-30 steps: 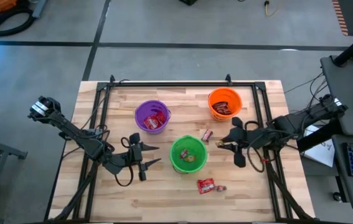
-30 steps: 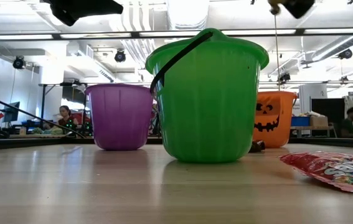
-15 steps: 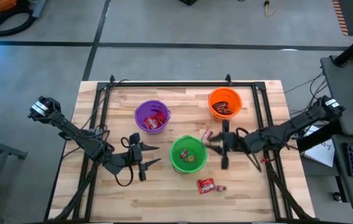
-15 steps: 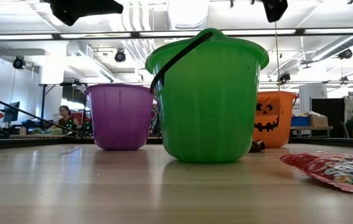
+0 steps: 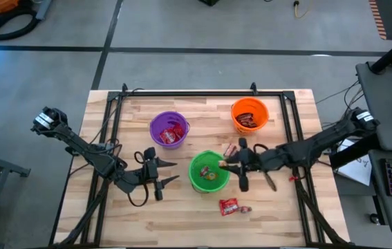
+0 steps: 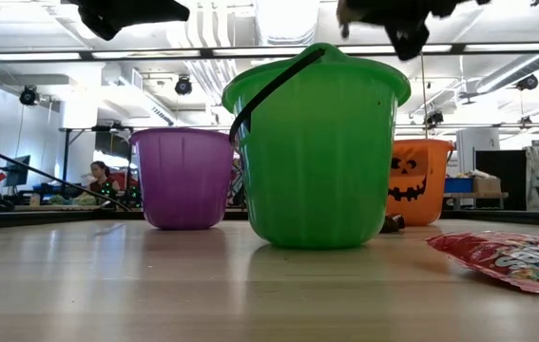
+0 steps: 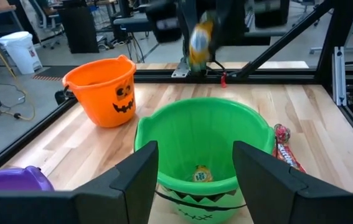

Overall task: Organize candy in baskets
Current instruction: Put the yellow candy into the green bucket

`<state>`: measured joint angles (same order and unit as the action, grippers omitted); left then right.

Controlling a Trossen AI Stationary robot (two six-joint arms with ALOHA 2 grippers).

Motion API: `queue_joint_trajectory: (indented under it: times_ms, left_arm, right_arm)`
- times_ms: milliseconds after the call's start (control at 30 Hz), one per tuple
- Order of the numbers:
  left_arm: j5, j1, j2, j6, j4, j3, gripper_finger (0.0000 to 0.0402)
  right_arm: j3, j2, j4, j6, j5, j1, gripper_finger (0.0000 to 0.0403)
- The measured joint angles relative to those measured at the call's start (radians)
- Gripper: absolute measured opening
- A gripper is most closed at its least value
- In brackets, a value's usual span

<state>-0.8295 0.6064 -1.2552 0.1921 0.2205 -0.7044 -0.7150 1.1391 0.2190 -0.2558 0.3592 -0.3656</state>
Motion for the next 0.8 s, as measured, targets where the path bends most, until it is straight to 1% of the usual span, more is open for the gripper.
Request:
queue_joint_trajectory:
  times_ms: [167,467,667,800]
  left_arm:
    - [0.000,0.000,0.000,0.000,0.005,0.000,0.0190]
    - [0.000,0.000,0.000,0.000,0.003,0.000,0.0190]
    - [0.000,0.000,0.000,0.000,0.001,0.000,0.0190]
    - [0.000,0.000,0.000,0.000,0.002,0.000,0.0190]
  right_arm:
    - [0.001,0.075,-0.008,-0.039,0.000,0.000,0.0066]
    - [0.001,0.134,-0.004,-0.034,0.007,0.000,0.0066]
    - [0.001,0.182,0.003,-0.027,0.007,0.000,0.0085]
    - [0.001,0.203,0.041,-0.040,0.008,0.002,0.0098]
